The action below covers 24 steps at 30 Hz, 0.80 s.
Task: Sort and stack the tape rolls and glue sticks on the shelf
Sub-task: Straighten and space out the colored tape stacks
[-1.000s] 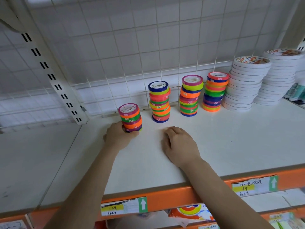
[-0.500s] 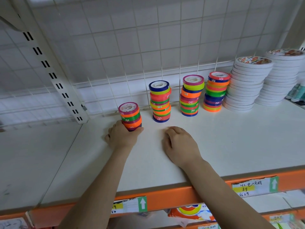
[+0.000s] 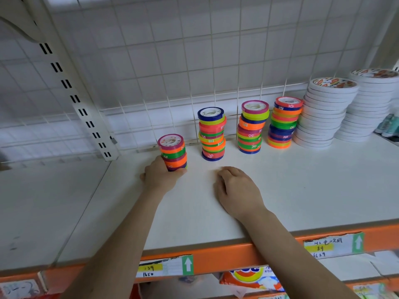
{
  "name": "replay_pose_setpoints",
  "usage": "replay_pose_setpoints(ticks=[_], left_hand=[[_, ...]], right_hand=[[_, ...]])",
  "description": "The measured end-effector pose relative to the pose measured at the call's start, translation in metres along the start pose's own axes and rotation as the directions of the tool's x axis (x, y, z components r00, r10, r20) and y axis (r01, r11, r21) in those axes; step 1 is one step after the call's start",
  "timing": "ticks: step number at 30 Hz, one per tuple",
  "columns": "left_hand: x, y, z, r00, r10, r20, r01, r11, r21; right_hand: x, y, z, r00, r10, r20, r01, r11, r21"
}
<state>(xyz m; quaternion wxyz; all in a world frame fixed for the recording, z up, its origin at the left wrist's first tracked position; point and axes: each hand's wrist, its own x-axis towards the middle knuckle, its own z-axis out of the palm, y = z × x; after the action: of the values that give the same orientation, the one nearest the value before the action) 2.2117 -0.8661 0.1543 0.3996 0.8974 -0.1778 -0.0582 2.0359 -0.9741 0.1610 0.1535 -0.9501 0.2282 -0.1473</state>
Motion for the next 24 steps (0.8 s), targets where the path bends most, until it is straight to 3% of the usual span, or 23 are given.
replay_pose_setpoints(ticks=[11, 24], left_hand=[[-0.0056, 0.0040, 0.0055, 0.975, -0.038, -0.218, 0.072, 0.986, 0.149], [-0.0048, -0.0021, -0.0019, 0.997, 0.046, -0.067, -0.045, 0.999, 0.005]], right_hand=[[0.0009, -0.0001, 0.0003, 1.000, 0.007, 0.002, -0.007, 1.000, -0.010], [0.0004, -0.0004, 0.0006, 1.000, 0.010, 0.012, -0.010, 1.000, -0.013]])
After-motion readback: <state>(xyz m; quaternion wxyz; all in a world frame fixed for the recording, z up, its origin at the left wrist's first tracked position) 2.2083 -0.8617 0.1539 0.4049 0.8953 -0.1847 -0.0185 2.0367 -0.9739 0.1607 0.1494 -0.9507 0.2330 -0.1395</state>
